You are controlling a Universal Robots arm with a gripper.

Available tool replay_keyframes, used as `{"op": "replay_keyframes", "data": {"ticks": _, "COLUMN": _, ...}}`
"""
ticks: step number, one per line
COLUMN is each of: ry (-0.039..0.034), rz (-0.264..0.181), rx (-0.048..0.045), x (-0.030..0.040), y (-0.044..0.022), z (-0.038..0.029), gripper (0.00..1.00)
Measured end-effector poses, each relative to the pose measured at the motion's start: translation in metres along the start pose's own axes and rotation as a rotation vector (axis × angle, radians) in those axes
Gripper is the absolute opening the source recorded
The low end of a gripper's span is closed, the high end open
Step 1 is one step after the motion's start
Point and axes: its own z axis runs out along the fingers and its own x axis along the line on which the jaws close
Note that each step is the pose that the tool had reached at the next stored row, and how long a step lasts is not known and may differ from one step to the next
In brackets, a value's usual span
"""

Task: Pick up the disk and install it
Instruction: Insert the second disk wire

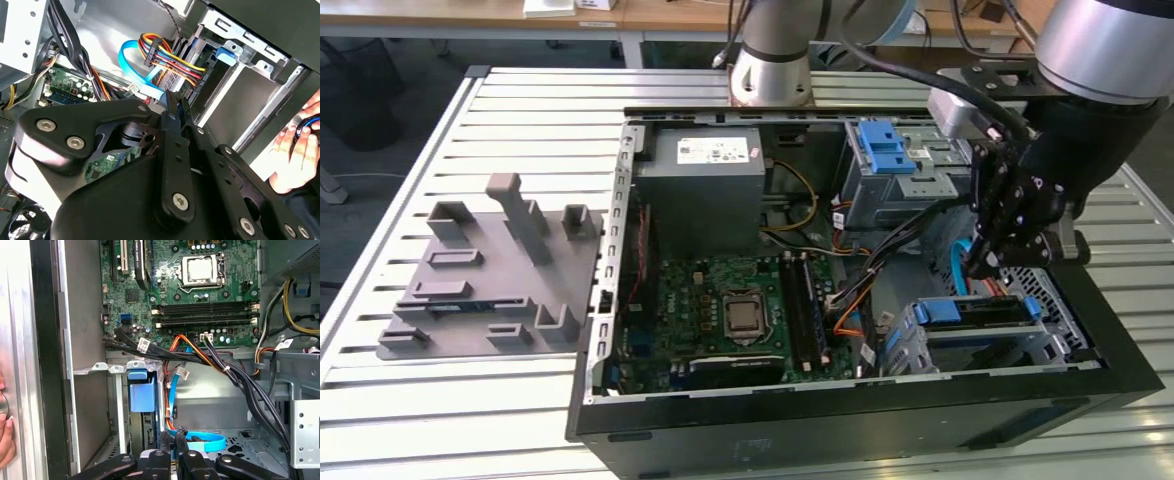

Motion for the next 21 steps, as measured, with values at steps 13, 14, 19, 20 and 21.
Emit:
{"op": "replay_keyframes", "data": {"ticks": 13, "ry": -0.0252, "rz": -0.002, "rx": 0.0275, "x": 0.0074, "y": 0.0025, "z": 0.0039, "gripper": 0.16}}
{"op": "replay_keyframes", "data": {"ticks": 14, "ry": -0.0256, "rz": -0.002, "rx": 0.0284, "x": 0.0078, "y": 0.0027, "z": 0.0042, "gripper": 0.16}}
{"op": "replay_keyframes", "data": {"ticks": 19, "ry": -0.0328, "rz": -0.002, "rx": 0.0292, "x": 0.008, "y": 0.003, "z": 0.0046, "gripper": 0.16}}
{"op": "replay_keyframes", "data": {"ticks": 20, "ry": -0.0436, "rz": -0.001, "rx": 0.0289, "x": 0.008, "y": 0.0032, "z": 0.0048, "gripper": 0.16}}
{"op": "replay_keyframes", "data": {"ticks": 21, "ry": -0.0541, "rz": -0.001, "rx": 0.0286, "x": 0.008, "y": 0.0034, "z": 0.0048, "gripper": 0.16}}
